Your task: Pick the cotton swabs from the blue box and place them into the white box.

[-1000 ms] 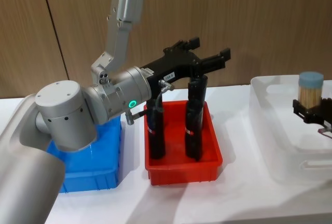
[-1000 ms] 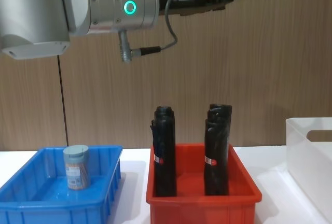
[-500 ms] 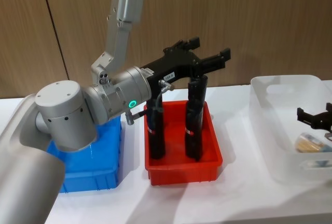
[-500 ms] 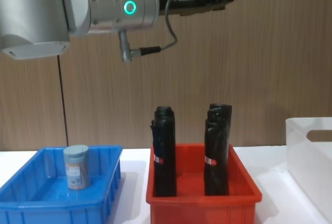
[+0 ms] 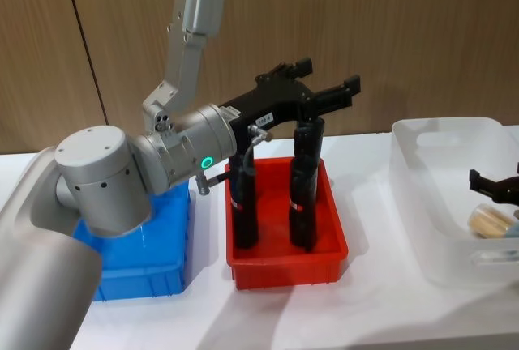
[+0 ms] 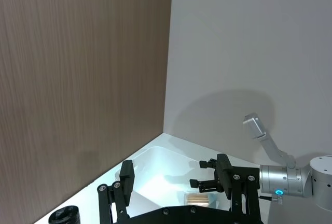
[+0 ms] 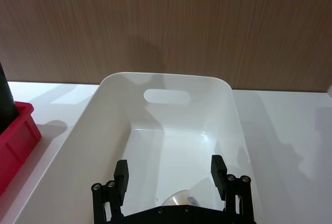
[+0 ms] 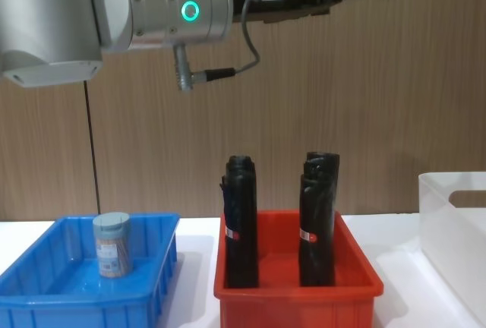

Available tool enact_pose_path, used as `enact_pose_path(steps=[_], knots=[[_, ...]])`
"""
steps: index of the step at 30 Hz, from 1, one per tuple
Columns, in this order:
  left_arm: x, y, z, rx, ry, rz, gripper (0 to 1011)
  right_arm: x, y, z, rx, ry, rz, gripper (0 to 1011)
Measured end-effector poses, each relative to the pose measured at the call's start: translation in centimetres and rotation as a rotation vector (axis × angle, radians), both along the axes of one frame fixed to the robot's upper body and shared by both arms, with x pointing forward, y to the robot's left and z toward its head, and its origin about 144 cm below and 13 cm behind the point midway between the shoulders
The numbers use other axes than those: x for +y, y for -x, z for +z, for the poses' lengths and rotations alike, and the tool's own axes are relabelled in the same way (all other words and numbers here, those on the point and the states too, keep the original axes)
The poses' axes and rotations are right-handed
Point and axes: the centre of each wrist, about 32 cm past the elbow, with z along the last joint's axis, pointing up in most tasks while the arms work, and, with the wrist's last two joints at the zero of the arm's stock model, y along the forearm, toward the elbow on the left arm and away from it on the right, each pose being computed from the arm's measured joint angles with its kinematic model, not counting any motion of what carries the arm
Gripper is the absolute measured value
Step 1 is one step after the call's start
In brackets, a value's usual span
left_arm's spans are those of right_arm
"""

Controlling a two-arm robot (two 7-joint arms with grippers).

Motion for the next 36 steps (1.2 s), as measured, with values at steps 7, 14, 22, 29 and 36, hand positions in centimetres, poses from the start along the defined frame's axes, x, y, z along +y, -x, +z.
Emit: enact_pose_path(steps=[7, 14, 22, 29, 36], knots=[[0.0, 0.0, 0.0, 0.0, 0.0, 0.0, 1003, -0.1, 0.5, 0.1, -0.018, -0.002, 0.004, 1001], [0.0, 0.0, 0.0, 0.0, 0.0, 0.0, 1003, -0.2, 0.9, 0.2, -0.036, 0.0, 0.009, 1002], [0.0, 0.0, 0.0, 0.0, 0.0, 0.0, 1003, -0.2, 1.2, 0.3, -0.049, 0.001, 0.015, 1002], [0.0, 0.0, 0.0, 0.0, 0.0, 0.0, 1003, -0.2, 1.4, 0.4, -0.056, 0.002, 0.017, 1002], [0.0, 0.0, 0.0, 0.001, 0.0, 0.001, 1003, -0.2, 1.4, 0.4, -0.059, 0.002, 0.019, 1002]])
